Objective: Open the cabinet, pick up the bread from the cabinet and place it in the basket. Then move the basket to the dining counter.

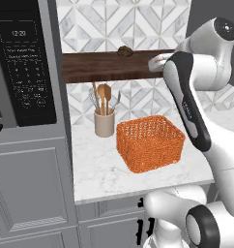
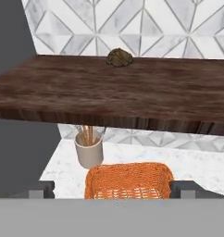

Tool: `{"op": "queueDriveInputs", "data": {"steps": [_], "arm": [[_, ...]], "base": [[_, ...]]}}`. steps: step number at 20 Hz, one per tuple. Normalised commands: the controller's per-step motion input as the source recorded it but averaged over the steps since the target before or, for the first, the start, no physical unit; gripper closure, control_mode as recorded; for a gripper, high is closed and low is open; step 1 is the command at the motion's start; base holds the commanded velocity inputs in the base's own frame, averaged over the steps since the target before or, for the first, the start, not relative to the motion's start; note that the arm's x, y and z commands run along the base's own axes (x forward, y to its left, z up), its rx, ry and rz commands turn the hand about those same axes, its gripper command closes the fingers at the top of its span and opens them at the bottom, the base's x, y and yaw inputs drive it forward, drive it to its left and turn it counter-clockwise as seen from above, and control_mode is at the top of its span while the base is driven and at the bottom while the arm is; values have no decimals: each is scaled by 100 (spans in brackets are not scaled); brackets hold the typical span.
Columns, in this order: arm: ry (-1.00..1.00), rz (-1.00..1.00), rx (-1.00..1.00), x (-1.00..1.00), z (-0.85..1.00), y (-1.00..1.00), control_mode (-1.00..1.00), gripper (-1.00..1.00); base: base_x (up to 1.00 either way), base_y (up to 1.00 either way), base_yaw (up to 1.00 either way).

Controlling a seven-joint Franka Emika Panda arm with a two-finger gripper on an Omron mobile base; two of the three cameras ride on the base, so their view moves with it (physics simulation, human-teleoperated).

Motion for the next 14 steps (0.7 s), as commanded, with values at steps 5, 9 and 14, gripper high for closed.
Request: {"op": "queueDriveInputs", "data": {"steps": [5, 9, 14], "arm": [[-17, 4, 0, 41, 97, 0, -100, -100], [10, 0, -1, 83, 56, 1, -100, -100], [13, 0, -8, 100, 3, 30, -100, -100]], "base": [[0, 0, 0], [0, 0, 0], [0, 0, 0]]}}
